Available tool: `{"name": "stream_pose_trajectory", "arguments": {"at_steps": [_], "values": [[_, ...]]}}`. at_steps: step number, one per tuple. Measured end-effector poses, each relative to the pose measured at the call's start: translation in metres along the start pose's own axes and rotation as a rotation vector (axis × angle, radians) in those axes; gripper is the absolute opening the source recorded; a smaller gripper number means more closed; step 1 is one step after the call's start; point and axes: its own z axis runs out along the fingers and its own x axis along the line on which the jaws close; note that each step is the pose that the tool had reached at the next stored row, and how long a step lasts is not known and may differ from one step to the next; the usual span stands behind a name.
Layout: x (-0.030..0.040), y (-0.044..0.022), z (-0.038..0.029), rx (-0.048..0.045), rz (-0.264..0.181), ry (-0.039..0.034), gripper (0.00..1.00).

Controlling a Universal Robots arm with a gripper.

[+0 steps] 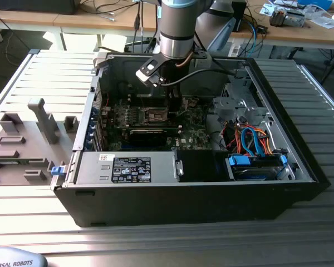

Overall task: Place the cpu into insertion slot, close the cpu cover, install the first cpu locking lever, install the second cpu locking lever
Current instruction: 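Place the cpu into insertion slot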

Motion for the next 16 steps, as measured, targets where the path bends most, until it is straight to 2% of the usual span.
{"name": "stream_pose_trajectory", "arguments": {"at_steps": [2, 5, 7, 13, 16], "values": [[0.0000, 0.0001, 0.0018, 0.0010, 0.000, -0.0144, 0.62], [0.0002, 0.0003, 0.0040, 0.0017, 0.000, -0.0266, 0.62], [0.0015, 0.0009, 0.0083, 0.0020, 0.000, -0.0287, 0.62], [0.0104, 0.0018, 0.0142, 0.0023, 0.000, -0.0285, 0.62], [0.0106, 0.0020, 0.0155, 0.0024, 0.000, -0.0307, 0.62]]}}
